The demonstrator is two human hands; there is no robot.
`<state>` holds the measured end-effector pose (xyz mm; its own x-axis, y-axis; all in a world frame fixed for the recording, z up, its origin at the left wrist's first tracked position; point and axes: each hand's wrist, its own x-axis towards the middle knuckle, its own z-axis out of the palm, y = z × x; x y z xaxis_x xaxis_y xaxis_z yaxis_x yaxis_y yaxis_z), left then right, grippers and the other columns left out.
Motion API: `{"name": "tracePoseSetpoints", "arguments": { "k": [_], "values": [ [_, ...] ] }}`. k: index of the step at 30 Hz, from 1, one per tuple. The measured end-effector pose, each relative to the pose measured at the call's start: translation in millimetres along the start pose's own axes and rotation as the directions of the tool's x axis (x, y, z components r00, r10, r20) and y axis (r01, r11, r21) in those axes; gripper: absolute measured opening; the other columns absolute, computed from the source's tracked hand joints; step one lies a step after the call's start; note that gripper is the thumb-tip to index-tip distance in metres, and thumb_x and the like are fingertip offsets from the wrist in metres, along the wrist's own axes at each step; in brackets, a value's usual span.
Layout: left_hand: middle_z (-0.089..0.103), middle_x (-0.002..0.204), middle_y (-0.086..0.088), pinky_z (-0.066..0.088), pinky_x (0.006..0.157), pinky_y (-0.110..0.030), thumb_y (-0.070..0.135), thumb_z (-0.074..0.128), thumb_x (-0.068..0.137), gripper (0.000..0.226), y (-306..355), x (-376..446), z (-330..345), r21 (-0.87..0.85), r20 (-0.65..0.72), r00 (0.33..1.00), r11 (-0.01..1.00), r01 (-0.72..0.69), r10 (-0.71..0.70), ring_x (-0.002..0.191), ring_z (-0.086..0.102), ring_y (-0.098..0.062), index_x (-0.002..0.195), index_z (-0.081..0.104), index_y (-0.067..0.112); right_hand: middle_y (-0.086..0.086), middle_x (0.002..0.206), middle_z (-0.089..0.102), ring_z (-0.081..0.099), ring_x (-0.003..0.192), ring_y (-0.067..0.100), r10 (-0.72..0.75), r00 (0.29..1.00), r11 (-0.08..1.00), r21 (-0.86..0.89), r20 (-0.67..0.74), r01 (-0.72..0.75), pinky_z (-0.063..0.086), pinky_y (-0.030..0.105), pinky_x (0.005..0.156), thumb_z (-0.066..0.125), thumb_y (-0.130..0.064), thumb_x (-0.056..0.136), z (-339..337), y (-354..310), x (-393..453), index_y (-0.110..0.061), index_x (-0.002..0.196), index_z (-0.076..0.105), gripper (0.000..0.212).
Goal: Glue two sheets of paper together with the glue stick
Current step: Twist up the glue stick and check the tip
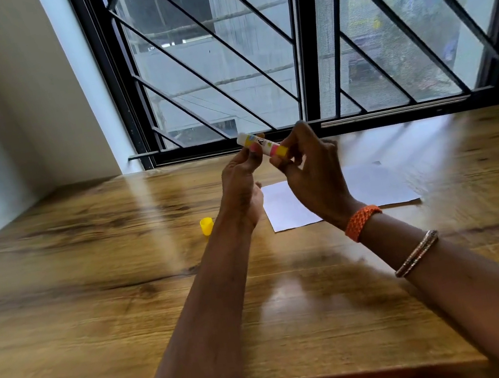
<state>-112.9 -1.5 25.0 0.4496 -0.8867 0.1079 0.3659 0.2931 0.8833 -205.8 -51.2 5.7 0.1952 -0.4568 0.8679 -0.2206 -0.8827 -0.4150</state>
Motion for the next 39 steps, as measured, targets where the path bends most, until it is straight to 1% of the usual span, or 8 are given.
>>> {"name": "tracePoseSetpoints", "arguments": {
  "k": [2,4,8,12,15,21,35,39],
  "values": [
    [0.067,0.065,0.026,0.021,0.097,-0.038,0.018,0.046,0.096,0.036,0.5,1.3,-0.7,-0.02,-0.001,1.0,1.0,0.001,-0.001,0.092,0.045,0.0,0.128,0.054,0.008,0.002,0.077,0.063,0.062,0.06,0.0,0.245,0.962,0.906,0.326,0.118,-0.27,0.049,0.018,0.056,0.065,-0.006,0.085,0.3,-6.5,4.5,-0.017,0.08,0.046,0.023],
    [0.065,0.068,0.027,0.021,0.096,-0.038,0.019,0.047,0.095,0.034,-0.1,2.7,-0.4,-0.046,-0.032,0.999,0.999,0.015,-0.016,0.095,0.045,-0.003,0.125,0.057,0.008,0.003,0.076,0.062,0.06,0.061,0.0,0.339,0.927,0.856,0.357,0.159,-0.374,0.045,0.01,0.053,0.061,-0.009,0.089,2.4,-9.3,4.4,-0.016,0.083,0.045,0.019],
    [0.057,0.096,0.011,0.022,0.099,-0.039,0.022,0.054,0.092,0.032,-2.4,-0.4,-1.0,0.012,-0.095,0.995,1.0,-0.005,0.007,0.114,0.035,-0.013,0.12,0.059,0.007,0.01,0.086,0.054,0.046,0.067,0.01,0.027,0.999,0.998,0.051,-0.042,-0.025,0.039,0.012,0.057,0.063,-0.005,0.086,5.4,-7.7,-1.7,-0.001,0.095,0.048,0.018],
    [0.058,0.126,-0.006,0.022,0.1,-0.039,0.028,0.061,0.087,0.016,-1.0,-0.2,-5.6,0.035,-0.124,0.992,0.999,0.017,-0.012,0.121,0.033,-0.014,0.094,0.065,0.014,0.016,0.098,0.053,0.045,0.09,0.021,-0.24,0.967,0.957,-0.145,0.087,0.251,0.042,0.023,0.074,0.063,0.005,0.077,4.7,-6.7,-5.2,-0.003,0.1,0.05,0.027],
    [0.058,0.115,-0.004,0.024,0.094,-0.037,0.03,0.061,0.086,0.011,-1.0,-0.4,-4.4,0.044,-0.12,0.992,0.998,0.036,-0.031,0.112,0.036,-0.011,0.08,0.061,0.021,0.014,0.102,0.057,0.042,0.096,0.021,-0.317,0.942,0.88,-0.336,0.114,0.337,0.041,0.029,0.077,0.06,0.003,0.075,4.3,-10.1,-6.1,-0.007,0.104,0.054,0.03],
    [0.058,0.128,-0.008,0.022,0.106,-0.042,0.034,0.061,0.086,0.012,-3.9,3.1,-4.5,0.07,-0.097,0.994,0.996,0.059,-0.052,0.113,0.035,-0.009,0.086,0.06,0.023,0.011,0.103,0.06,0.055,0.093,0.027,-0.317,0.943,0.834,-0.444,0.101,0.328,0.036,0.033,0.078,0.061,0.002,0.075,1.6,-7.4,-3.3,-0.013,0.106,0.057,0.035],
    [0.044,0.145,-0.012,0.023,0.108,-0.044,0.045,0.058,0.086,0.053,-6.7,6.7,-12.2,0.136,-0.073,0.994,0.987,0.089,-0.079,0.138,0.03,-0.022,0.126,0.054,0.011,0.014,0.092,0.06,0.057,0.086,0.026,-0.306,0.924,0.903,-0.238,0.229,0.358,0.048,0.025,0.067,0.068,0.012,0.072,-2.0,-3.8,-0.5,-0.002,0.093,0.062,0.026],
    [0.053,0.134,-0.01,0.026,0.1,-0.04,0.04,0.055,0.089,0.039,-3.0,7.1,-14.7,0.137,-0.041,0.995,0.986,0.099,-0.094,0.116,0.033,-0.016,0.118,0.055,0.014,0.014,0.085,0.062,0.06,0.078,0.025,-0.314,0.932,0.924,-0.166,0.182,0.344,0.05,0.025,0.066,0.072,0.008,0.07,-6.0,-3.4,1.4,-0.001,0.085,0.064,0.019]
  ]
}}
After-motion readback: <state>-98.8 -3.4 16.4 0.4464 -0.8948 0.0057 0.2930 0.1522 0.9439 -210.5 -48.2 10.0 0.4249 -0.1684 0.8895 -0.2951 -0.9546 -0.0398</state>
